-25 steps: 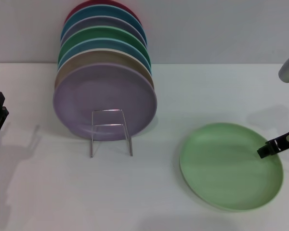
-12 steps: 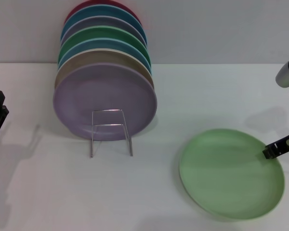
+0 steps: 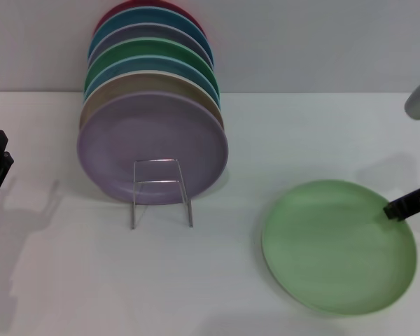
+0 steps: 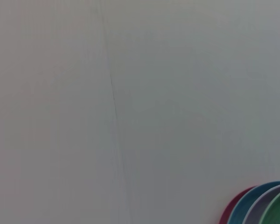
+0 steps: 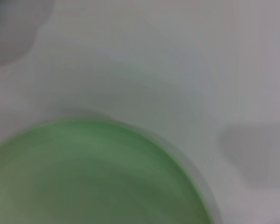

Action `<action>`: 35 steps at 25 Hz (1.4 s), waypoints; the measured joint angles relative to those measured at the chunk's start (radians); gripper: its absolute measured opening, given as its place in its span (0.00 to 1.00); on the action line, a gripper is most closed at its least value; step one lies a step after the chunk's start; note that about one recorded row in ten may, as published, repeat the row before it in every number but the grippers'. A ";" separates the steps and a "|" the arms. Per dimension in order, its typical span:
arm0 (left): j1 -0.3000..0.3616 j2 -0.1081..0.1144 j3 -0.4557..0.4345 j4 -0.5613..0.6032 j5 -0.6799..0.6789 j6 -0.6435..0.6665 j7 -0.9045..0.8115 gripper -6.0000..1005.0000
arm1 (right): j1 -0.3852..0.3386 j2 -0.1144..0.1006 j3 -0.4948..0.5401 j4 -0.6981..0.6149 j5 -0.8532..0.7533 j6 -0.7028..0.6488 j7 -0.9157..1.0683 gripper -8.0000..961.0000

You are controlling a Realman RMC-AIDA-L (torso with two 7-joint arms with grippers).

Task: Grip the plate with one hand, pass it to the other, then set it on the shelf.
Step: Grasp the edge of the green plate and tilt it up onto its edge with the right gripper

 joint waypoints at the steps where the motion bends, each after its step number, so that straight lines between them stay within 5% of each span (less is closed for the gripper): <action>1: 0.000 0.000 0.000 0.000 0.000 0.000 0.000 0.79 | -0.005 0.001 -0.001 0.016 0.002 0.003 -0.001 0.05; 21: 0.005 0.002 0.000 -0.020 -0.006 0.006 0.000 0.79 | -0.108 -0.002 0.055 0.375 0.239 0.140 -0.099 0.03; 29: 0.014 0.007 0.000 -0.028 -0.005 0.043 0.001 0.79 | -0.315 0.006 0.074 0.574 0.502 0.005 -0.374 0.03; 35: 0.028 0.025 0.050 -0.076 0.025 0.054 -0.050 0.79 | -0.464 0.013 0.076 0.456 0.791 -0.177 -0.662 0.03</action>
